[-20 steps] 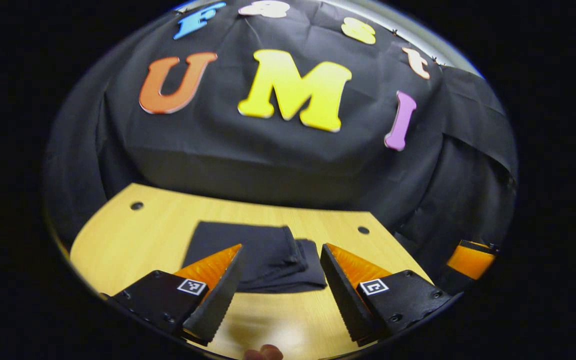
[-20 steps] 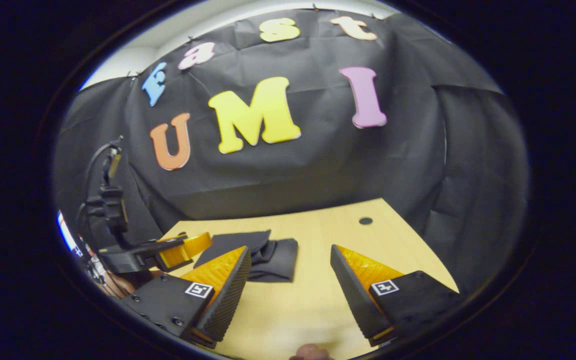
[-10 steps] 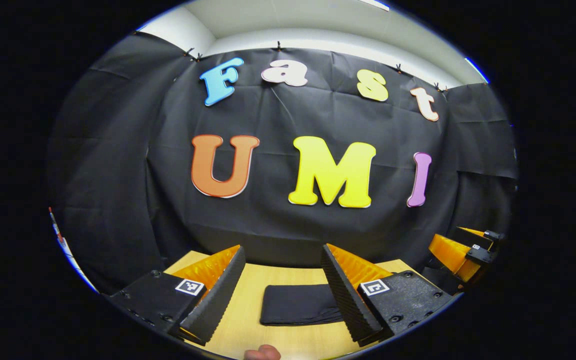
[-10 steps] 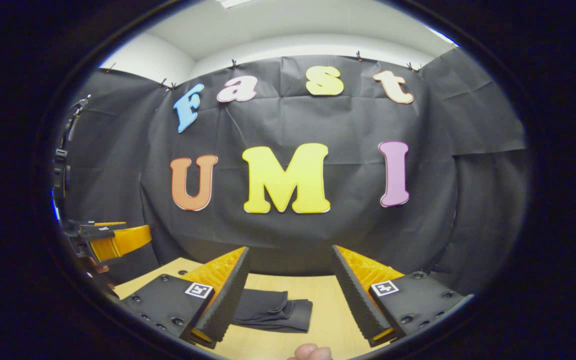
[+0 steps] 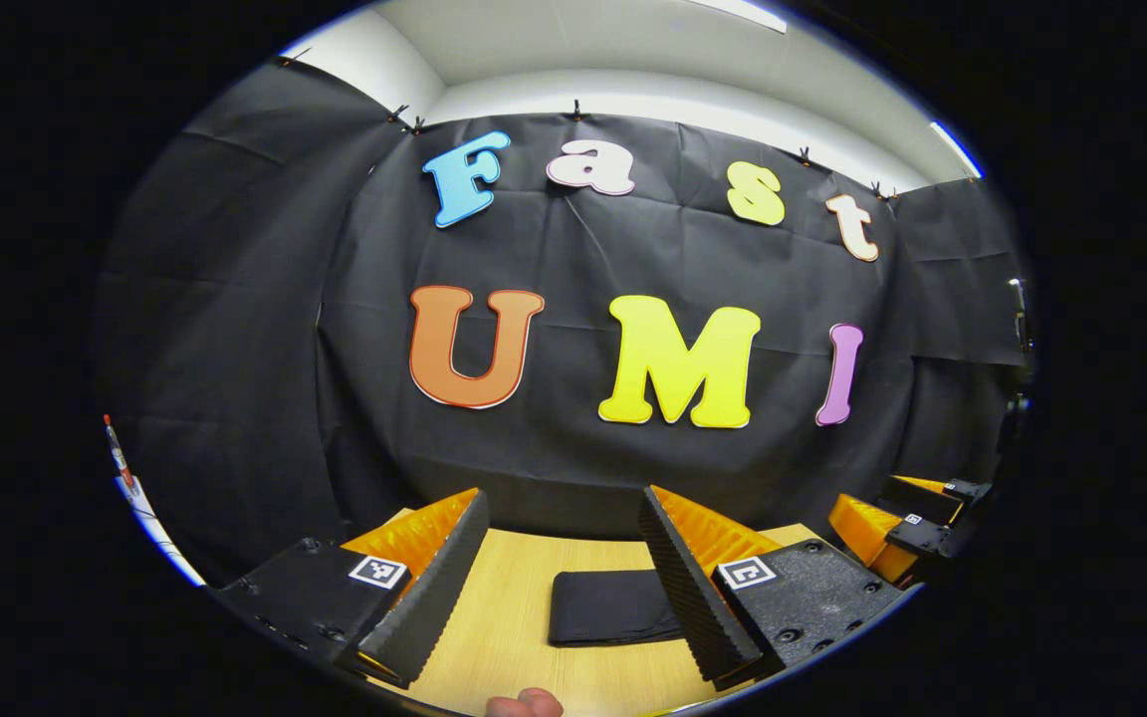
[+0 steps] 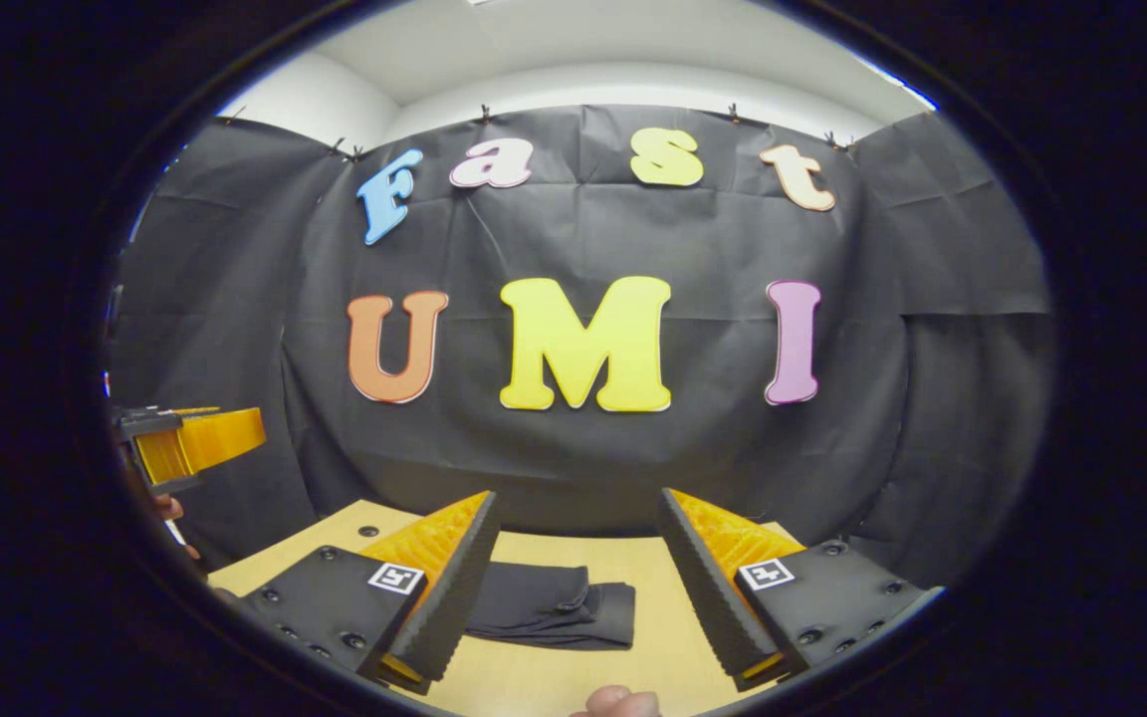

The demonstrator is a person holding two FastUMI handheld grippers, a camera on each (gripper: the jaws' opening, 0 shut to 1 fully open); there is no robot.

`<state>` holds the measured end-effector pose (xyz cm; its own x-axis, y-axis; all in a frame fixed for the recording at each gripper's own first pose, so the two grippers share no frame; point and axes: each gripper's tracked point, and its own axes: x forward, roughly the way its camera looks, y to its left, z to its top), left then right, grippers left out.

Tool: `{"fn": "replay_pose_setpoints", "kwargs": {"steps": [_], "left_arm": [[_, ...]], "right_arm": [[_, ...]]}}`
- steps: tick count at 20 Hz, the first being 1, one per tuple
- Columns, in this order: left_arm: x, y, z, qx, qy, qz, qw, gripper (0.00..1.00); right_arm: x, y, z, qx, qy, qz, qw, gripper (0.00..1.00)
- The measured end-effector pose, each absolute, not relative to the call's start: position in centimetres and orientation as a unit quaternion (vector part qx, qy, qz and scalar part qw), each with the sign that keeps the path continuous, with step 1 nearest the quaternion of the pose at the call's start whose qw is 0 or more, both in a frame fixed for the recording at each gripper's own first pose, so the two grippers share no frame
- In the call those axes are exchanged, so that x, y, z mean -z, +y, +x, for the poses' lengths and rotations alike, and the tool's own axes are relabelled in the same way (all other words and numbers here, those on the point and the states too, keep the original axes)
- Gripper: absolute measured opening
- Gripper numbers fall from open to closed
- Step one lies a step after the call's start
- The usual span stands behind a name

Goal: Grasp the waist and the cuffs of the jeans and fold them to make the two legs overlap; first hold the waist and fold one-third of the jeans toward the cuffs, then hold the cuffs and fold the remaining one-third in the same direction to finish folding.

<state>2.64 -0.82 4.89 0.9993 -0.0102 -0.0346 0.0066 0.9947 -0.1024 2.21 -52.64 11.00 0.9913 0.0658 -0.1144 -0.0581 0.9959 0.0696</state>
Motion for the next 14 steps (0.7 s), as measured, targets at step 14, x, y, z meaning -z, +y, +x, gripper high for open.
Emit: {"fn": "replay_pose_setpoints", "kwargs": {"steps": [14], "left_arm": [[-2.5,-0.6,3.6,0.015,0.037,-0.047,0.998,0.98]], "right_arm": [[-9.6,-51.7,2.7,-0.011,0.065,0.015,0.998,0.96]]}}
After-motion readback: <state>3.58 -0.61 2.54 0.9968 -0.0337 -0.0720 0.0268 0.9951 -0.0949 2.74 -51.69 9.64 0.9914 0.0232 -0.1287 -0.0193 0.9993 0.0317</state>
